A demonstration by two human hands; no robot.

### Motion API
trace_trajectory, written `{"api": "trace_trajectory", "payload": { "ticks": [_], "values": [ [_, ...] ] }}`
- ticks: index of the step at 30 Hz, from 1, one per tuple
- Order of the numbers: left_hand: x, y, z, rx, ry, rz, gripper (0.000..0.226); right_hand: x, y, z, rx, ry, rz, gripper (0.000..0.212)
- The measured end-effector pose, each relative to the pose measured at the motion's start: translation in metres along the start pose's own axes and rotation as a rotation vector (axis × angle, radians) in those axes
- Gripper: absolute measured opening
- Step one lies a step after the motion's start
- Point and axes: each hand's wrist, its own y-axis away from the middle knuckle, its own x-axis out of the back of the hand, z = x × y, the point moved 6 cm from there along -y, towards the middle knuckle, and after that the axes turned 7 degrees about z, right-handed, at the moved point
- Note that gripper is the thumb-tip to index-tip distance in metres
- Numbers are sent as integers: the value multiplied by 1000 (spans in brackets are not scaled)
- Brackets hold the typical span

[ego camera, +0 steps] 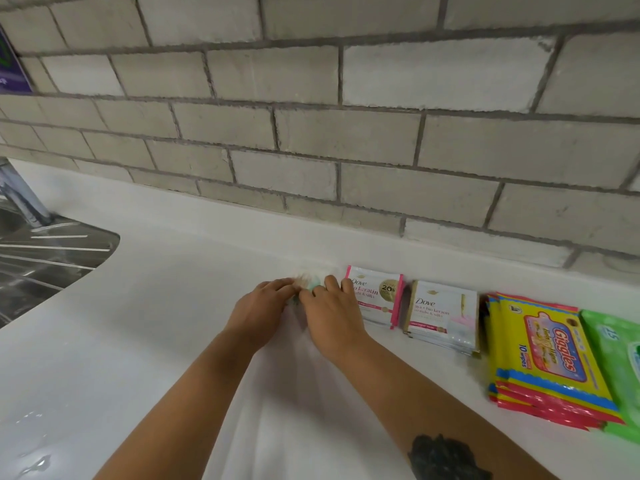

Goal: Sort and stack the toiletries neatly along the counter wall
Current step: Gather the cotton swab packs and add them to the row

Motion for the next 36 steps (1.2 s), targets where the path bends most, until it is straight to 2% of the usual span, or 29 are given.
{"api": "trace_trajectory", "payload": {
  "ticks": [3, 7, 12, 18, 25, 34, 36],
  "values": [
    [-1, 1, -1, 11, 13, 0, 45, 0, 1, 0, 22, -19, -9, 29],
    [-1, 1, -3, 50, 56, 26, 44, -3, 2, 1, -33, -16, -55, 23],
    [-1, 8, -2, 2, 67, 31, 57, 4, 9, 8, -65, -56, -1, 23],
    [23, 22, 16, 46, 212, 146, 41, 38, 27, 23, -46, -141, 11, 37],
    [69, 47, 81, -24, 353, 314, 35, 97, 62, 56, -222, -202, 188, 27],
    [91, 97, 193, -107, 612, 306, 32, 190, 157, 98, -410, -332, 334, 28],
    [92, 108, 217, -136, 663, 305, 32, 206, 183, 106, -462, -337, 344, 35]
  ]
}}
